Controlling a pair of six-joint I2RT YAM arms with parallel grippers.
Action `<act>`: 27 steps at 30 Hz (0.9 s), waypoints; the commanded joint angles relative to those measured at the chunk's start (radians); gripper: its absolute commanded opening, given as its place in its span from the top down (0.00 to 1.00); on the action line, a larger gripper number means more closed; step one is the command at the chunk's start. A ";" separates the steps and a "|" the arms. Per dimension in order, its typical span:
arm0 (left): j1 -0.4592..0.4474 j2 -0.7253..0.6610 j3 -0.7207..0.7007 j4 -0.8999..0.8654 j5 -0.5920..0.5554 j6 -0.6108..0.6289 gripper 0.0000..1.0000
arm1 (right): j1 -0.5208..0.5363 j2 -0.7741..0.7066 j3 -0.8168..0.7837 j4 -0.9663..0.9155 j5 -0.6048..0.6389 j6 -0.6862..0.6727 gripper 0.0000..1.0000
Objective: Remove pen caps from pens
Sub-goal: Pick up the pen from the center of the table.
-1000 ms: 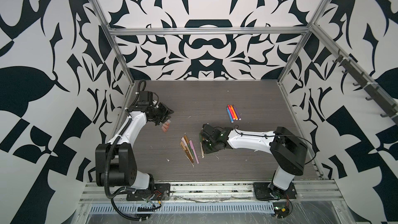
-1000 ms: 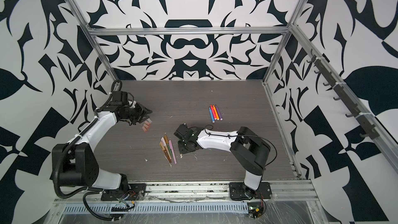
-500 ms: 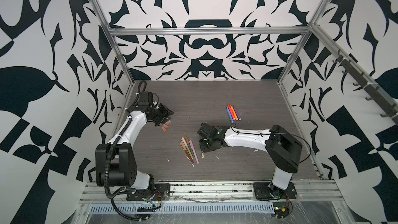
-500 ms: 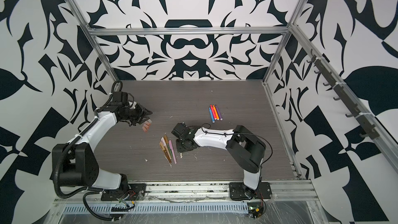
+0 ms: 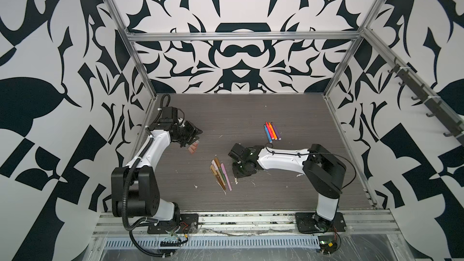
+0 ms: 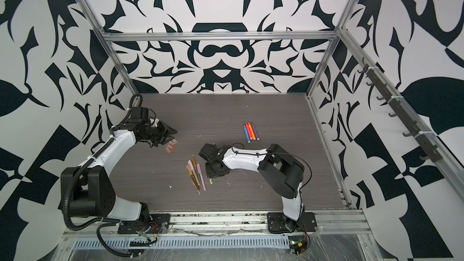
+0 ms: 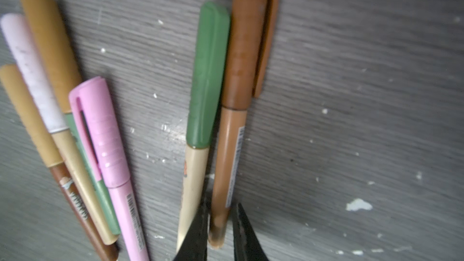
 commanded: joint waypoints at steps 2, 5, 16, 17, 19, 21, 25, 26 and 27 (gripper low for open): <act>0.007 0.005 0.022 -0.029 0.014 0.012 0.62 | -0.007 0.038 0.085 -0.132 0.065 0.014 0.77; 0.006 0.006 0.025 -0.030 0.022 0.012 0.62 | -0.010 0.058 0.124 -0.179 0.081 -0.013 0.79; -0.005 0.019 0.015 0.014 0.112 -0.026 0.57 | -0.174 -0.064 0.109 -0.185 0.032 -0.174 1.00; -0.013 0.020 0.012 0.026 0.124 -0.035 0.54 | -0.196 -0.075 0.115 -0.185 0.003 -0.204 1.00; -0.037 0.027 0.012 0.047 0.147 -0.048 0.52 | -0.235 -0.098 0.125 -0.173 -0.080 -0.289 1.00; -0.073 0.040 0.014 0.082 0.177 -0.070 0.51 | -0.269 -0.111 0.146 -0.178 -0.176 -0.366 1.00; -0.151 0.084 0.024 0.171 0.240 -0.119 0.51 | -0.312 -0.108 0.189 -0.198 -0.317 -0.426 1.00; -0.172 0.099 0.039 0.173 0.238 -0.117 0.51 | -0.313 -0.105 0.204 -0.206 -0.332 -0.434 1.00; -0.191 0.113 0.051 0.170 0.236 -0.116 0.51 | -0.314 -0.099 0.218 -0.212 -0.342 -0.438 1.00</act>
